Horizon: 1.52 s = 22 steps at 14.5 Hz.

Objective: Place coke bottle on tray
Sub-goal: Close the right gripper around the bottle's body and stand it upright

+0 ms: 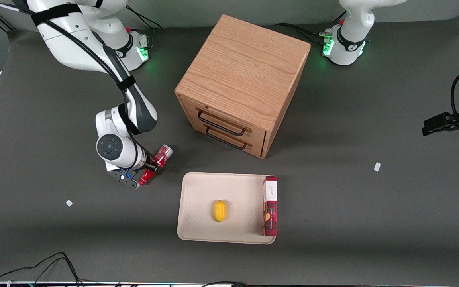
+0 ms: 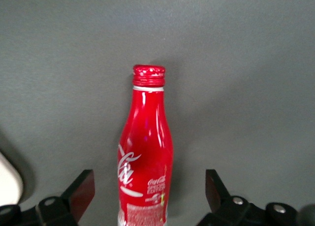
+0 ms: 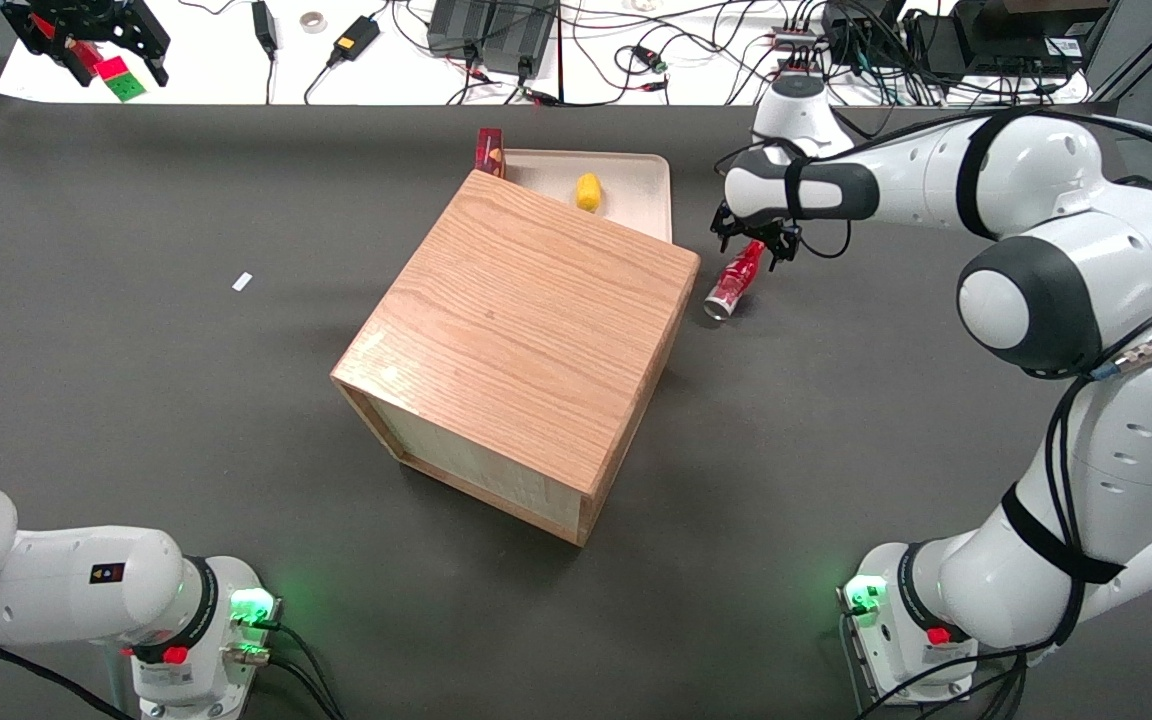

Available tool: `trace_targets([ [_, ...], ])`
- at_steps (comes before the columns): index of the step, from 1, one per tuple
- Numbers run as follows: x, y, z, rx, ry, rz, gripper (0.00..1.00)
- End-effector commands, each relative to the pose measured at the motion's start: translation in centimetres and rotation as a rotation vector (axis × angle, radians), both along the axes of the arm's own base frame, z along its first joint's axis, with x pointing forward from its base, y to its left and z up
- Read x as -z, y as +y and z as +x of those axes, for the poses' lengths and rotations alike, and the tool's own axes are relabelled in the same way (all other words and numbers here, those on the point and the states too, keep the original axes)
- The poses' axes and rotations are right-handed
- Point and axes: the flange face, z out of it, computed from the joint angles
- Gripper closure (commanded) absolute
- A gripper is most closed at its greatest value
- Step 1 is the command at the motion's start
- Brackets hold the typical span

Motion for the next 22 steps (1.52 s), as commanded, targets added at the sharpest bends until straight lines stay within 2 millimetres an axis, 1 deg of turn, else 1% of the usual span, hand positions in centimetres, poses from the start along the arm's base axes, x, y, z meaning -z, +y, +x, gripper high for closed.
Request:
trace_targets([
  [1,1.1,-0.2,-1.0,0.032,-0.017,0.015,0.0],
  [6,2.8,-0.3,-1.6,0.031,-0.059,0.029,0.0],
  [7,2.9,-0.3,-1.7,0.03,-0.064,0.03,0.02],
  [10,3.0,-0.3,-1.7,0.021,-0.067,0.035,0.19],
  [11,3.1,-0.3,-1.6,0.02,-0.071,0.036,0.32],
  [12,3.2,-0.3,-1.6,0.02,-0.073,0.037,0.5],
  [13,3.3,-0.3,-1.6,0.02,-0.071,0.036,0.65],
  [15,3.3,-0.4,-1.6,0.02,-0.073,0.037,0.9],
  [16,3.2,-0.3,-1.5,0.021,-0.074,0.039,1.0],
  [20,2.7,-0.3,-1.2,0.026,-0.073,0.046,1.0],
  [22,1.5,-0.2,-1.0,0.023,-0.088,0.051,1.0],
])
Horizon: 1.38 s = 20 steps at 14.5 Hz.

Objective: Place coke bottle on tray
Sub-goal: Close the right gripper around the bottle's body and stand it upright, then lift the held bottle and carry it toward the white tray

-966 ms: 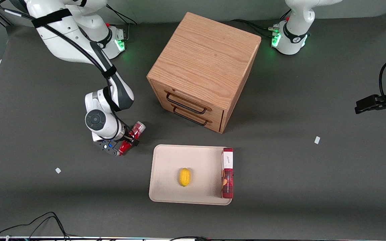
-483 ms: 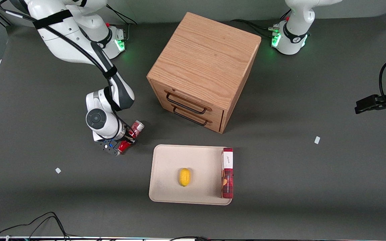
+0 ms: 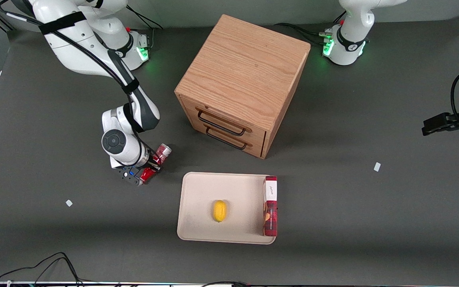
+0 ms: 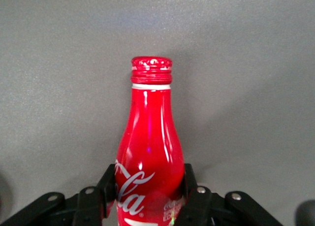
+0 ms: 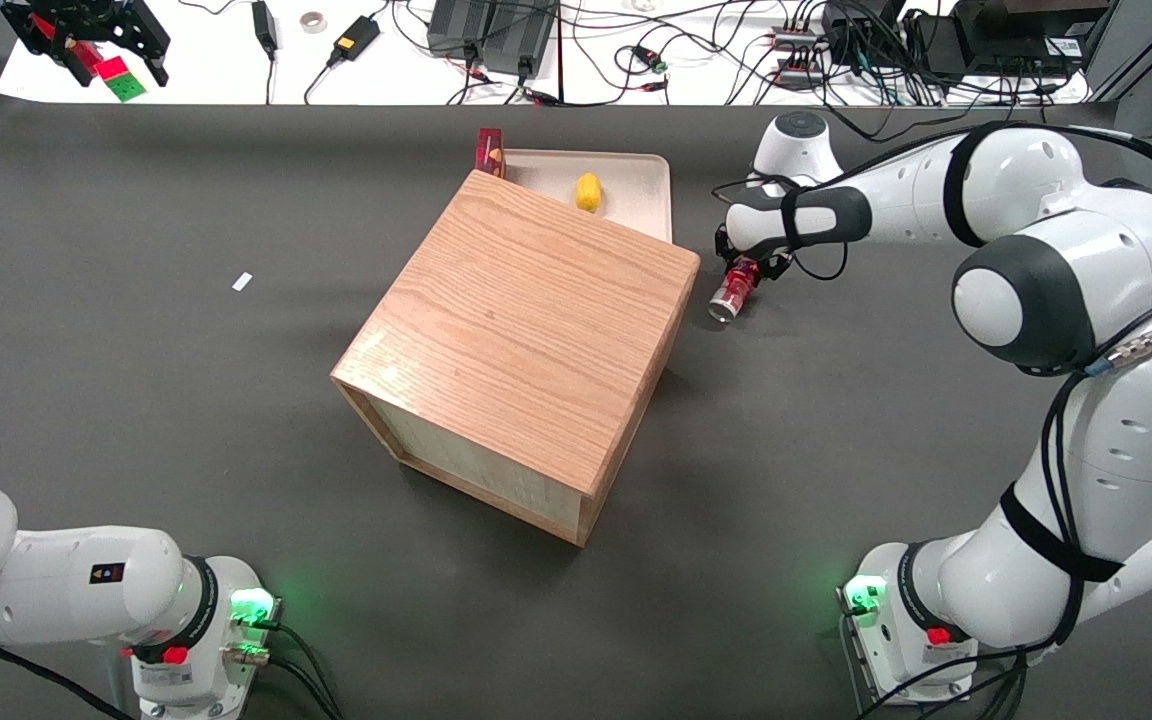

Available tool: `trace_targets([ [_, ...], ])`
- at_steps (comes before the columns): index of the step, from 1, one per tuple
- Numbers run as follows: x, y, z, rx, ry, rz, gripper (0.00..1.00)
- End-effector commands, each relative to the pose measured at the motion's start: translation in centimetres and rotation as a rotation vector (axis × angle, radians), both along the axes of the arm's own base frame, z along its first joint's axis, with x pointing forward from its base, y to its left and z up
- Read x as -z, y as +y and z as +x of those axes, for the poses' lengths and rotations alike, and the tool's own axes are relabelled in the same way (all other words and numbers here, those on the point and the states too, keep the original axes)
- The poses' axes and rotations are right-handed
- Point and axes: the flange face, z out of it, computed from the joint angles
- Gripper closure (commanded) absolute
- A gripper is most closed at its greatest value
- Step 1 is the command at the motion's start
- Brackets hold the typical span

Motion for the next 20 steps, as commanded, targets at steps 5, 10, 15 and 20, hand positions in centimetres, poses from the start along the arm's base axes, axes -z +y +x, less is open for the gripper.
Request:
trace_targets([
  [5,-9.0,0.6,3.1,-0.07,0.014,0.02,1.0],
  [10,-19.6,-0.9,7.3,-0.224,0.019,0.019,1.0],
  [15,-27.1,-0.3,10.0,-0.36,-0.046,0.022,1.0],
  [20,-27.3,5.6,13.2,-0.496,-0.13,0.055,1.0],
])
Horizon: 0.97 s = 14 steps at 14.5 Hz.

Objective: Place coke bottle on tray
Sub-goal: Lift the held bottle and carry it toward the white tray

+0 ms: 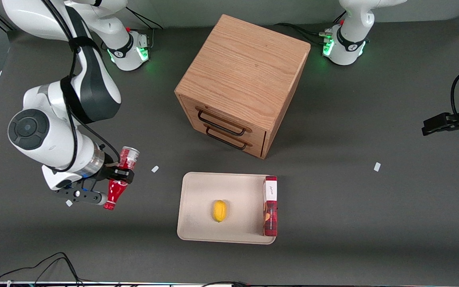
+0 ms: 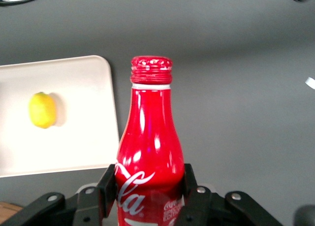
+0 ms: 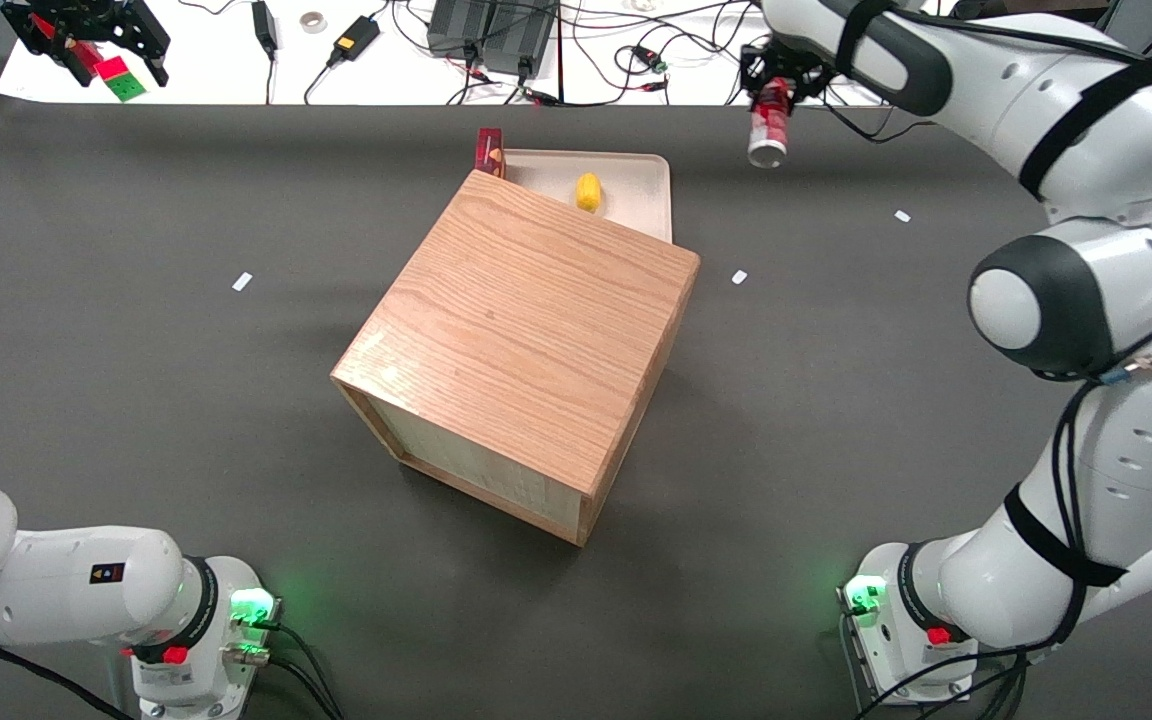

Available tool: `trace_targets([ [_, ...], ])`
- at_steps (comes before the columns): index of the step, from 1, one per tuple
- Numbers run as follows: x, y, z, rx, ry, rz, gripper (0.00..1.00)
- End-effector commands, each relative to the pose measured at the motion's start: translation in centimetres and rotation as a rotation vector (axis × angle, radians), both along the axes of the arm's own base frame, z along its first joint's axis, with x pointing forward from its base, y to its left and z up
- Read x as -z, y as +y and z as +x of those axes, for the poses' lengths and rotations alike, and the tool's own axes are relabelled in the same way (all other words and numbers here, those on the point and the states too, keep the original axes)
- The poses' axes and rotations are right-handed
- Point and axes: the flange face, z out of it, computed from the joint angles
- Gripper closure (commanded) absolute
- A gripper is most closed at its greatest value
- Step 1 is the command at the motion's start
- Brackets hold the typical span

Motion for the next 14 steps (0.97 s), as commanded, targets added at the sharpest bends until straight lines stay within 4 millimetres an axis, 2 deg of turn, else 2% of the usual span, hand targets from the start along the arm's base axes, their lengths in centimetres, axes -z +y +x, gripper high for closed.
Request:
trace_targets([
  [1,2.4,4.4,3.2,-0.093,-0.024,0.04,1.0],
  [4,6.2,7.4,4.9,-0.136,-0.104,0.098,1.0],
  [5,8.3,9.0,5.0,-0.162,-0.114,0.108,1.0],
  [7,11.9,10.7,5.2,-0.177,-0.125,0.123,1.0],
  [8,14.4,11.6,5.0,-0.184,-0.112,0.134,1.0],
  [11,19.3,11.9,5.3,-0.173,-0.106,0.141,1.0],
  [14,22.6,11.9,5.4,-0.168,-0.103,0.141,1.0],
])
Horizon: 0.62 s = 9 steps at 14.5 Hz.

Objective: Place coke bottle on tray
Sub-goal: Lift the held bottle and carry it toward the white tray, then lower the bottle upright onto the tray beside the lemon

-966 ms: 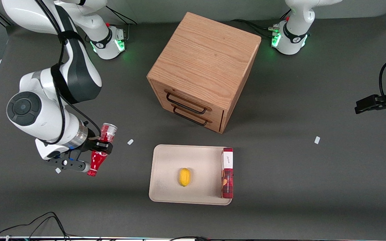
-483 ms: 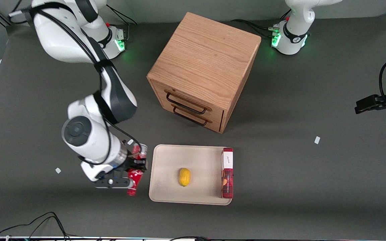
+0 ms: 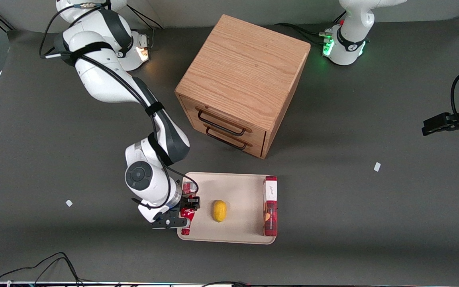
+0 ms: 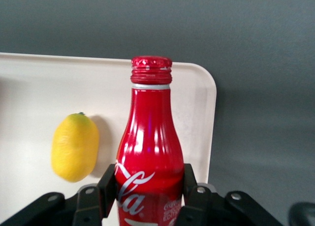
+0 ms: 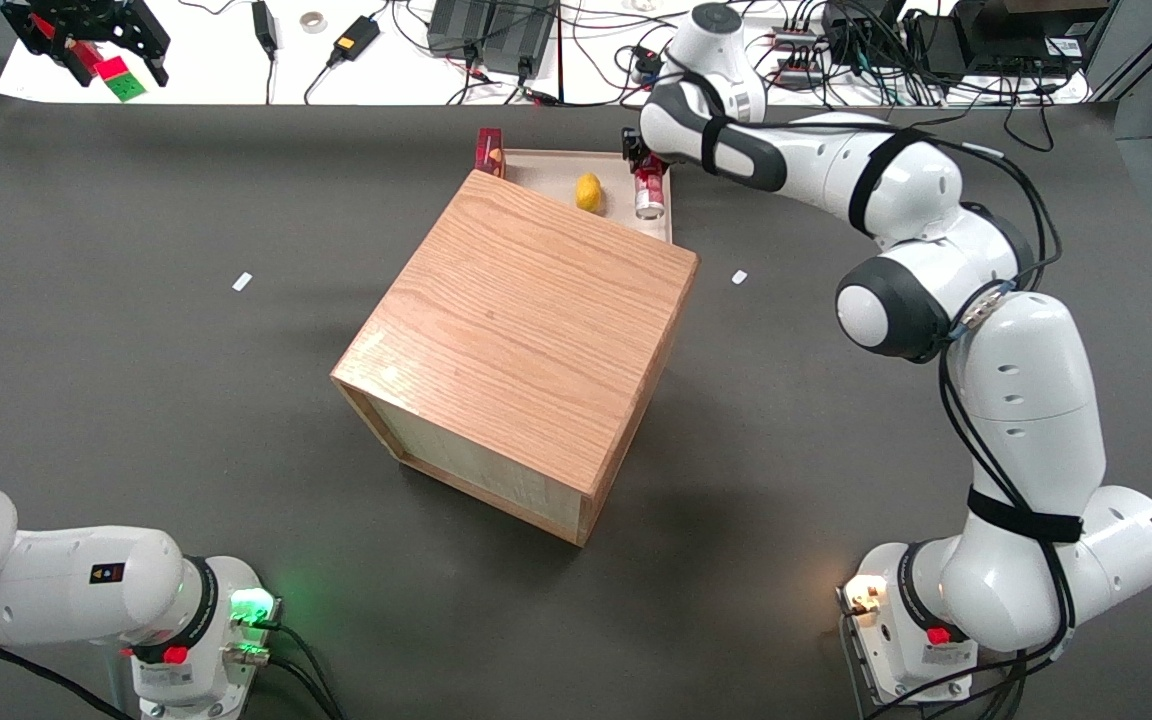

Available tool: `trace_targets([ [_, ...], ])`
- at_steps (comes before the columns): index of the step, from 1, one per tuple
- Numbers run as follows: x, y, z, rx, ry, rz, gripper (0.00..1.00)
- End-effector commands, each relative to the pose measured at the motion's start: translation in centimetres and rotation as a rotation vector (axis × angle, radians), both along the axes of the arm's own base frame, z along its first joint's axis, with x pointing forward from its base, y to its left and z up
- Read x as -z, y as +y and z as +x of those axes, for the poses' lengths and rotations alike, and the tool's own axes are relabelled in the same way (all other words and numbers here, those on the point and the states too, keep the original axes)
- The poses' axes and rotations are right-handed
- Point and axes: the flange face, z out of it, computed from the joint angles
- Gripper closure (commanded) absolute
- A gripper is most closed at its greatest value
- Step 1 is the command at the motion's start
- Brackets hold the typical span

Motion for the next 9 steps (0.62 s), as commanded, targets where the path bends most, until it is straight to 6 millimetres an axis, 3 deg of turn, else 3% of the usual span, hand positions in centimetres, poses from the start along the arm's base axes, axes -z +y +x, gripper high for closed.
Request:
trace_targets([
  [1,1.0,0.2,0.8,-0.003,-0.022,0.031,1.0],
  [3,2.2,0.3,0.7,0.001,-0.02,0.031,0.97],
  [5,4.0,0.2,0.4,0.021,0.002,0.026,0.83],
  [6,4.6,0.6,0.2,0.027,0.006,0.027,0.52],
  [7,4.8,0.7,0.1,0.027,0.007,0.024,0.4],
  [8,5.3,0.4,0.0,0.029,0.015,0.019,0.37],
  [9,5.4,0.4,0.0,0.03,0.016,0.017,0.23],
])
